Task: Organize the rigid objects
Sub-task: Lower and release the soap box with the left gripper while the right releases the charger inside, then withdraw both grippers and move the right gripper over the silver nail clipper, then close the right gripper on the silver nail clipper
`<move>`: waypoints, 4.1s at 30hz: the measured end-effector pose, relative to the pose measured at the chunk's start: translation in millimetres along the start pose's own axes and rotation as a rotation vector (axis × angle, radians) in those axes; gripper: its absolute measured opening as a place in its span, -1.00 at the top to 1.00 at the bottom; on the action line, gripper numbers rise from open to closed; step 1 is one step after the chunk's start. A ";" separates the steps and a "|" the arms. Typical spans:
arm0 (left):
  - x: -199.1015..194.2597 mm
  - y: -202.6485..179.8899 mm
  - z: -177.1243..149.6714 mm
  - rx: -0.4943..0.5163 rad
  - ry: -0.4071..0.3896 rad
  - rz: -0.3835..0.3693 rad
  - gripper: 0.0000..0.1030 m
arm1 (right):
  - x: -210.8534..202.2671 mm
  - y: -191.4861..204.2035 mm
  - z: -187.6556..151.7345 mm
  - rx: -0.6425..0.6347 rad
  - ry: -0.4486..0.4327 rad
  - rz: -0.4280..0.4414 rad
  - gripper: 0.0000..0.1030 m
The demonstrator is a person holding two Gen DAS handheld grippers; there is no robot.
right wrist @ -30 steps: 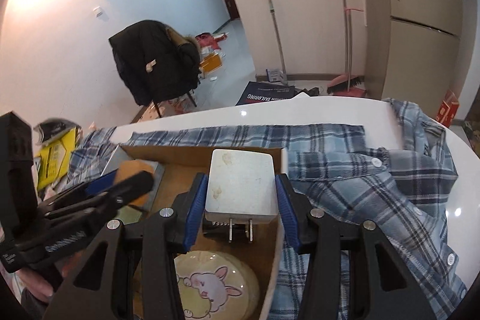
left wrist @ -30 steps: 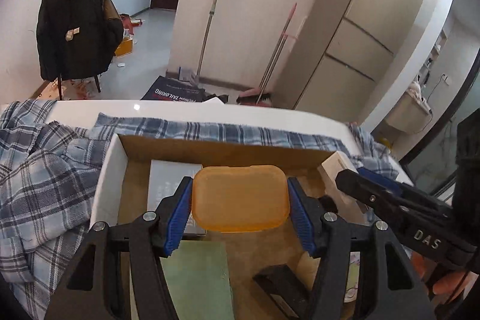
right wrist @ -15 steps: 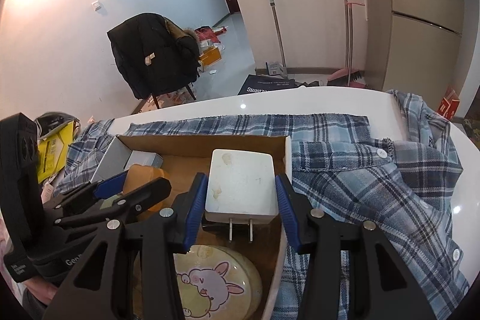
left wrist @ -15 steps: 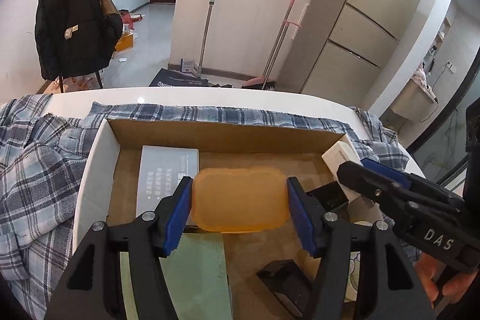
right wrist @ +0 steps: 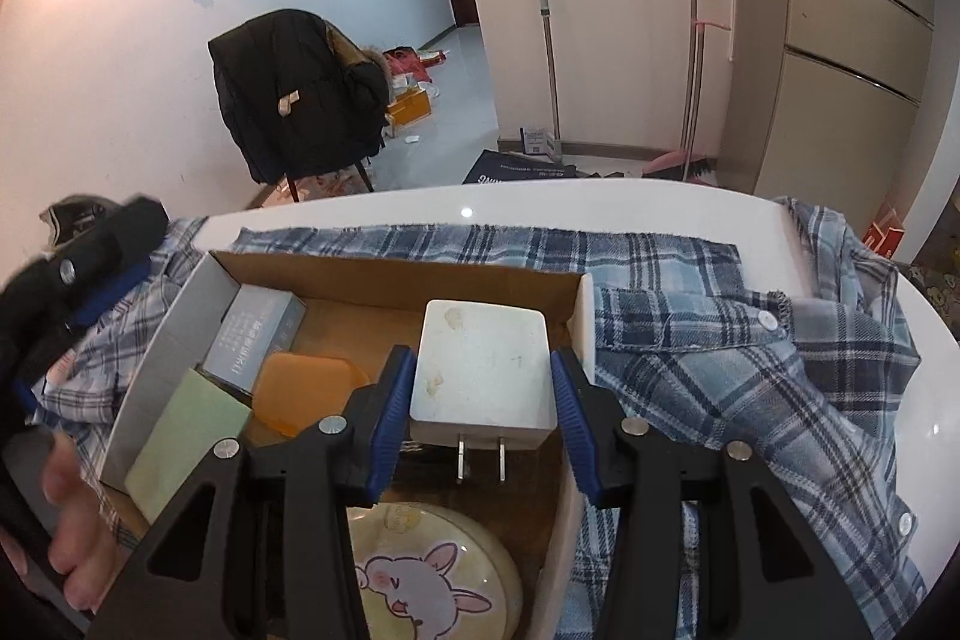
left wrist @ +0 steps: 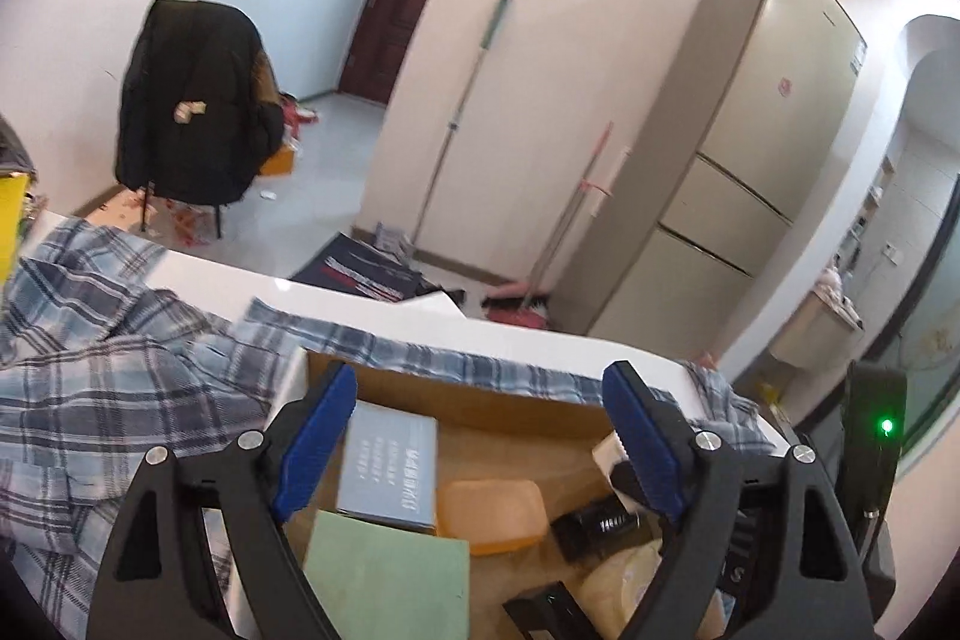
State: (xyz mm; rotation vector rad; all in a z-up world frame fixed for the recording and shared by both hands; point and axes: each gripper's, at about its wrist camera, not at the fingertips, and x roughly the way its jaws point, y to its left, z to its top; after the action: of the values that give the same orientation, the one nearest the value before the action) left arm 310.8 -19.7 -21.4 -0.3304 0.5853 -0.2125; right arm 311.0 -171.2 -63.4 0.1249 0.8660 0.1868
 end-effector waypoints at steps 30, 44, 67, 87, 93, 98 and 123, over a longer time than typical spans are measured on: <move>-261.3 -88.5 9.5 0.296 -0.470 0.080 -1.00 | -238.1 41.0 -30.3 -0.230 -0.429 -0.061 0.11; -277.7 -89.4 -72.6 0.239 -0.194 0.126 -1.00 | -238.5 46.1 -100.1 -0.233 -0.384 0.075 0.11; -134.0 -19.2 -148.7 0.160 0.272 0.229 -1.00 | -102.2 8.4 -125.5 -0.110 0.073 0.167 0.54; -131.5 -20.9 -151.7 0.170 0.297 0.201 -1.00 | -84.0 13.9 -132.8 -0.136 0.147 0.149 0.71; -130.8 -20.8 -152.3 0.173 0.300 0.199 -1.00 | -81.3 18.1 -134.8 -0.156 0.164 0.159 0.71; -130.6 -21.0 -152.7 0.175 0.302 0.197 -1.00 | -79.7 28.6 -140.0 -0.211 0.180 0.158 0.71; -129.5 -22.1 -154.4 0.178 0.315 0.194 -1.00 | -74.9 42.6 -138.0 -0.276 0.156 0.116 0.82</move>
State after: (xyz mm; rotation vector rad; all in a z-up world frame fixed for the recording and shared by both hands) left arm 114.9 -40.5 -69.1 -0.0655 0.8977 -0.1288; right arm 153.1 -141.0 -88.5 -0.0991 0.9800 0.4267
